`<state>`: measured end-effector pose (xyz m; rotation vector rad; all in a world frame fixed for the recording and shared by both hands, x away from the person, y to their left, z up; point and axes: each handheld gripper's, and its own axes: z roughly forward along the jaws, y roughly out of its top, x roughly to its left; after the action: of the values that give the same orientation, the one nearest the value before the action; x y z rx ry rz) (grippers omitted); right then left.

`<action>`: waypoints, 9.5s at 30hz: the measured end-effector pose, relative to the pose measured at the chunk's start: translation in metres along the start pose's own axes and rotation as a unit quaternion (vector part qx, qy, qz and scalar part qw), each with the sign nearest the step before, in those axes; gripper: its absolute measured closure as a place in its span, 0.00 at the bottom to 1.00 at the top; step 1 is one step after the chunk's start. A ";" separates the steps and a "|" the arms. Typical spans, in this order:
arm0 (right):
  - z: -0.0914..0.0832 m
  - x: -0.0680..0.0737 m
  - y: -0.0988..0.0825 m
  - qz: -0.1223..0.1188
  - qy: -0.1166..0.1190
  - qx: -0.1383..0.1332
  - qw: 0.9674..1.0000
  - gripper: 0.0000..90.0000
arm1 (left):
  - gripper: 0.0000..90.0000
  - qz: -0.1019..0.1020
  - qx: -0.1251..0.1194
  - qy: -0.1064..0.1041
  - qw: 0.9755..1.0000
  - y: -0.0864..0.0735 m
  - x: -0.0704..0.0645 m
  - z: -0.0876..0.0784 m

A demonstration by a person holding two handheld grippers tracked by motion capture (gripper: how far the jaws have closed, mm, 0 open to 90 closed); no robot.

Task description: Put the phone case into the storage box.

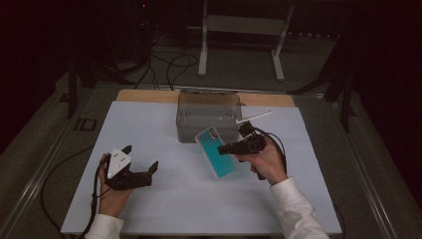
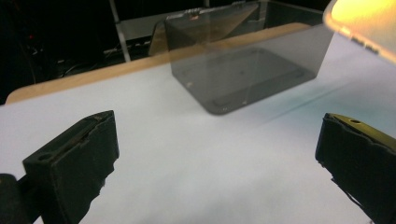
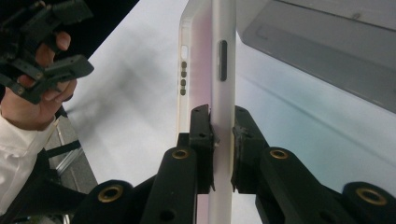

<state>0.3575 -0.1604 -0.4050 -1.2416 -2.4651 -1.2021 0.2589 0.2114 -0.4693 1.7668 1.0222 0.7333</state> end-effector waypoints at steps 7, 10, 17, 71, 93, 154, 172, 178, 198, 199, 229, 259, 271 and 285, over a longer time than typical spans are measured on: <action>-0.003 0.001 0.003 0.007 -0.003 -0.006 1.000 0.91 | 0.00 -0.008 -0.001 0.012 1.000 -0.019 0.005 -0.015; -0.004 0.002 0.005 0.010 -0.006 -0.010 1.000 0.91 | 0.00 -0.013 -0.003 0.022 1.000 -0.024 0.007 -0.019; -0.005 0.005 0.011 0.010 -0.012 -0.014 1.000 0.91 | 0.00 -0.019 -0.002 0.024 1.000 -0.031 0.011 -0.024; -0.016 -0.009 0.075 0.050 -0.103 -0.052 0.992 0.91 | 0.00 -0.021 0.002 0.045 0.999 -0.041 0.011 -0.024; -0.009 -0.022 0.093 0.080 -0.129 -0.053 0.987 0.91 | 0.00 -0.025 0.000 0.043 0.999 -0.041 0.011 -0.025; 0.010 -0.061 0.122 0.141 -0.238 -0.059 0.959 0.91 | 0.00 -0.021 -0.001 0.042 0.999 -0.042 0.009 -0.025; 0.019 -0.072 0.122 0.148 -0.267 -0.056 0.951 0.91 | 0.00 -0.023 -0.004 0.040 0.999 -0.041 0.009 -0.026; 0.022 -0.075 0.121 0.148 -0.279 -0.048 0.948 0.91 | 0.00 -0.022 -0.004 0.040 0.999 -0.041 0.009 -0.026; 0.032 -0.087 0.115 0.159 -0.303 -0.038 0.939 0.91 | 0.00 -0.022 -0.004 0.039 0.999 -0.041 0.009 -0.026; 0.032 -0.087 0.115 0.160 -0.304 -0.037 0.938 0.91 | 0.00 -0.022 -0.004 0.039 0.999 -0.041 0.009 -0.026; 0.056 -0.095 0.107 0.163 -0.319 -0.007 0.934 0.90 | 0.00 -0.024 -0.006 0.038 0.999 -0.041 0.009 -0.027; 0.067 -0.102 0.099 0.168 -0.336 0.011 0.927 0.90 | 0.00 -0.025 -0.005 0.037 0.999 -0.042 0.009 -0.027; 0.075 -0.103 0.098 0.169 -0.351 0.018 0.921 0.90 | 0.00 -0.027 -0.006 0.039 0.999 -0.042 0.009 -0.028; 0.081 -0.103 0.096 0.169 -0.357 0.017 0.919 0.89 | 0.00 -0.028 -0.007 0.038 0.999 -0.042 0.009 -0.028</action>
<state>0.5125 -0.1345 -0.4469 -2.3012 -2.4883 -0.6803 0.2272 0.2405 -0.4968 1.7013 1.1102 0.7753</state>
